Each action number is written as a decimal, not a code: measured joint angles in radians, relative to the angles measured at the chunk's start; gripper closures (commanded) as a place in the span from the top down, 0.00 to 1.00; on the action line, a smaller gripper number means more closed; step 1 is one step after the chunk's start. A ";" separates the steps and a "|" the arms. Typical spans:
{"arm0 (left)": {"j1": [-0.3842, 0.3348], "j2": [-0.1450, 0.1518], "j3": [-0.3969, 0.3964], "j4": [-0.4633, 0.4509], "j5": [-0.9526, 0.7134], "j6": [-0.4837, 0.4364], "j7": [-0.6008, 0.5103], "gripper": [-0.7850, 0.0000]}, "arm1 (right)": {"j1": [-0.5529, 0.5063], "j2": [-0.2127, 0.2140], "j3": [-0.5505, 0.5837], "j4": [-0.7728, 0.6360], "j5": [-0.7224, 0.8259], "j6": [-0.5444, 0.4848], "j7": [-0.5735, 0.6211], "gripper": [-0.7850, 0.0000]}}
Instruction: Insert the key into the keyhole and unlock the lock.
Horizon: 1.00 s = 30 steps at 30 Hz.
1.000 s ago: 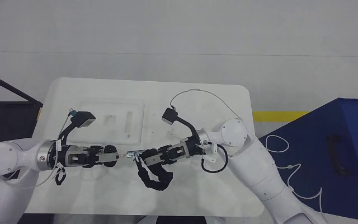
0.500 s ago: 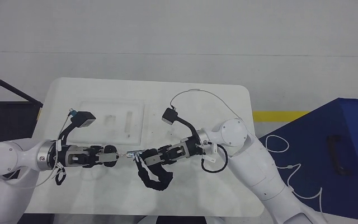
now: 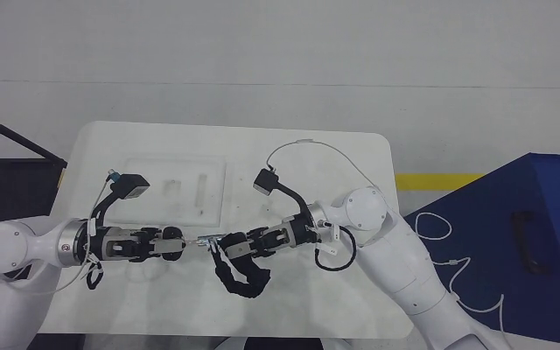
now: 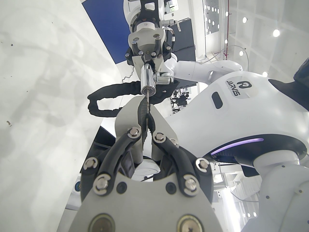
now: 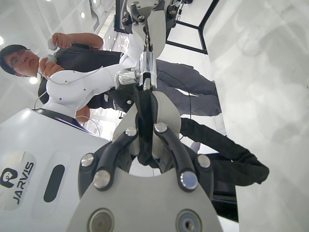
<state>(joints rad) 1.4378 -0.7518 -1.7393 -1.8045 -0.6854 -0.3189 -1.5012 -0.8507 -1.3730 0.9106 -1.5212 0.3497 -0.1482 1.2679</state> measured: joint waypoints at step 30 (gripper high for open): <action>0.268 -0.003 -0.158 -0.279 0.709 -0.695 0.724 0.00 | -0.041 0.032 0.065 -0.029 0.064 0.031 -0.030 0.00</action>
<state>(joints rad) 1.7061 -0.7544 -1.8969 -2.0831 0.0239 -1.0139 -0.7773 -0.8920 -1.3405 0.9757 -1.5506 0.4141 -0.1174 1.2383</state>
